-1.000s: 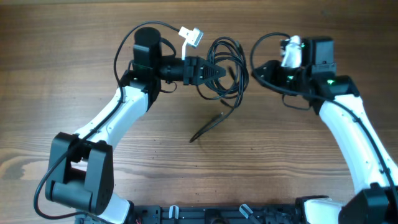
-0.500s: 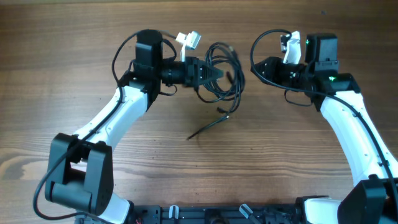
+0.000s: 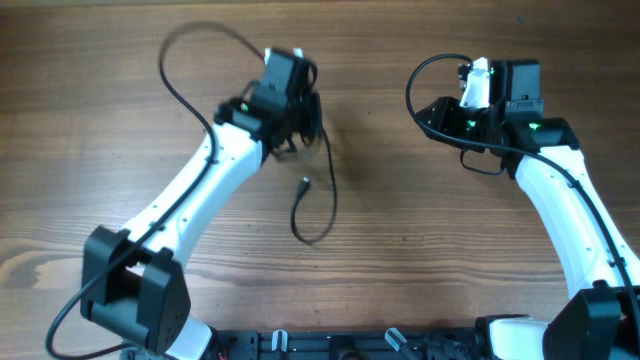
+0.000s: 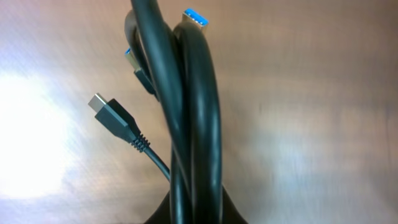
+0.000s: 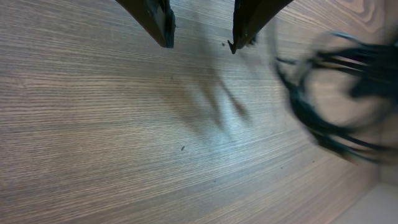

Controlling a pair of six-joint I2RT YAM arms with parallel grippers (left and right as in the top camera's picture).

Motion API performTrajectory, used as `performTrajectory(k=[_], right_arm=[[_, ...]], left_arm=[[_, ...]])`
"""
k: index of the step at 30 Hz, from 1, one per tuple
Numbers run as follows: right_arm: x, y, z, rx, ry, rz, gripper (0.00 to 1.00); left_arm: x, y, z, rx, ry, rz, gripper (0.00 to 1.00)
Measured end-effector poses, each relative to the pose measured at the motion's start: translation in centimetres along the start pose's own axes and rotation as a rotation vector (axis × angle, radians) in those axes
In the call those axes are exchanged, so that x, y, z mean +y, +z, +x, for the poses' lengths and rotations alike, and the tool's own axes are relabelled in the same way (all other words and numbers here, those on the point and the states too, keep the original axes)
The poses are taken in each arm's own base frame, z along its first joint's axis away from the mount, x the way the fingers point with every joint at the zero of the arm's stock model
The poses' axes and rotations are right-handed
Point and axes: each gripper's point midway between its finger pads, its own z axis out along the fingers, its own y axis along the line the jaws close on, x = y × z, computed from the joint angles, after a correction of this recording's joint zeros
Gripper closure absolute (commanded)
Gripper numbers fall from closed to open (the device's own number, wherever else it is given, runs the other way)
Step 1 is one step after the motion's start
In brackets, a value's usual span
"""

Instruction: Untangle cables

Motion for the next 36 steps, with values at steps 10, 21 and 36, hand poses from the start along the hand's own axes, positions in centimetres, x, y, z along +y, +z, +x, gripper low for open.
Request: performTrajectory(k=[10, 21, 36], right_arm=[[-0.2, 0.0, 0.1, 0.005, 0.007, 0.010, 0.67], [-1.0, -0.3, 0.0, 0.004, 0.030, 0.023, 0.63], [-0.9, -0.8, -0.7, -0.010, 0.022, -0.035, 0.56]], left_arm=[[-1.6, -0.1, 0.4, 0.012, 0.166, -0.095, 0.96], [-4.3, 5.6, 7.5, 0.184, 0.294, -0.130, 0.31], [-8.3, 0.9, 4.2, 0.120, 0.183, 0.100, 0.21]])
